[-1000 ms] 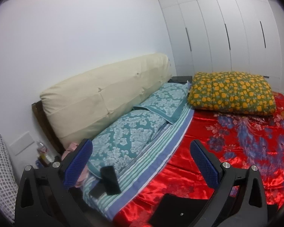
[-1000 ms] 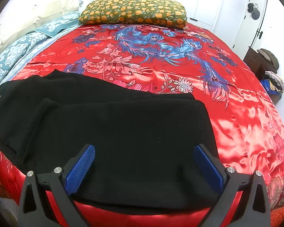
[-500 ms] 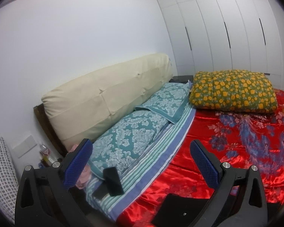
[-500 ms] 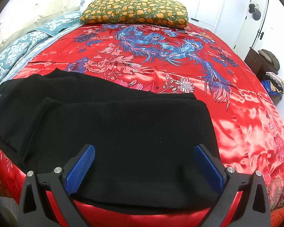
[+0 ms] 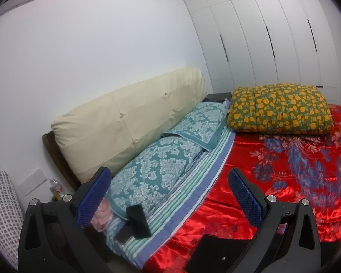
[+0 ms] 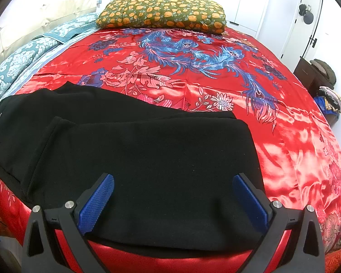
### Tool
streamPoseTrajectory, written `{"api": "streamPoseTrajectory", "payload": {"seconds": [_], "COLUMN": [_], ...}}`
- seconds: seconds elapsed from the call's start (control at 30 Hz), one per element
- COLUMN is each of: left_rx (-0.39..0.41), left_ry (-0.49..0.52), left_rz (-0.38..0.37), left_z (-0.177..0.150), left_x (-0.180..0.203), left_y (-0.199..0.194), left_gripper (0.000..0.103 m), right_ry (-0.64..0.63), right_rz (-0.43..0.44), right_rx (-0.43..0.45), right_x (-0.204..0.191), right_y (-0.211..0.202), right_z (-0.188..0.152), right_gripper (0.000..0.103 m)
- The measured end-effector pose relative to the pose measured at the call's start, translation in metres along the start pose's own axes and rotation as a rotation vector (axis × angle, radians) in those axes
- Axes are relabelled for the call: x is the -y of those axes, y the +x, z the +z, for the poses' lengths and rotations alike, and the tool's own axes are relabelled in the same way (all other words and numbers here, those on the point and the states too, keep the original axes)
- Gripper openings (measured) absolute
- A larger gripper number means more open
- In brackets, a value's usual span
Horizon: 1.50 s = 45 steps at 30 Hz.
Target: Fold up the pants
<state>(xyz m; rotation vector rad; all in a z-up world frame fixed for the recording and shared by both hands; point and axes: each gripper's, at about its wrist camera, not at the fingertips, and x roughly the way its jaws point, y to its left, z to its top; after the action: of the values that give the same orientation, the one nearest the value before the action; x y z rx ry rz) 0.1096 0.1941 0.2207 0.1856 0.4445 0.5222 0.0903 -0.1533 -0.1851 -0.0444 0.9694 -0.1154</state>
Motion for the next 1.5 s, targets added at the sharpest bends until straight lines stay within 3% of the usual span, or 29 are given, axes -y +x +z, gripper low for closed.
{"api": "streamPoseTrajectory", "payload": {"seconds": [0.6,0.7,0.8,0.97,1.17,1.33,1.43,1.5], "left_rx": [-0.007,-0.021,-0.075,-0.191,-0.215,-0.315,-0.424,-0.554], "left_ry": [0.028,0.035,0.052,0.085,0.133,0.131,0.103,0.057], "left_rz": [-0.012,-0.035,-0.072,-0.156,-0.194,-0.299,-0.477,-0.564], "left_z": [-0.003,-0.01,-0.027,-0.058,-0.072,-0.106,-0.156,-0.203], "left_x": [0.005,0.007,0.012,0.031,0.055,0.071,0.084,0.085], "left_y": [0.001,0.007,0.023,0.047,0.053,0.091,0.147,0.204], "left_gripper": [0.103,0.103,0.103,0.103,0.103,0.103,0.103,0.102], "right_ry": [0.005,0.017,0.085,0.149,0.089,0.063,0.09,0.108], "right_rz": [0.002,-0.001,0.015,-0.04,-0.074,-0.126,-0.091,-0.061], "right_rx": [0.014,-0.036,-0.075,0.054,0.135,0.146,0.14,0.14], "right_x": [0.003,0.006,0.019,0.038,0.034,0.033,0.039,0.04], "right_y": [-0.004,-0.006,-0.028,-0.108,-0.154,-0.158,-0.148,-0.141], "right_z": [0.003,0.013,0.038,0.087,0.113,0.117,0.113,0.107], "right_gripper": [0.103,0.103,0.103,0.103,0.103,0.103,0.103,0.103]}}
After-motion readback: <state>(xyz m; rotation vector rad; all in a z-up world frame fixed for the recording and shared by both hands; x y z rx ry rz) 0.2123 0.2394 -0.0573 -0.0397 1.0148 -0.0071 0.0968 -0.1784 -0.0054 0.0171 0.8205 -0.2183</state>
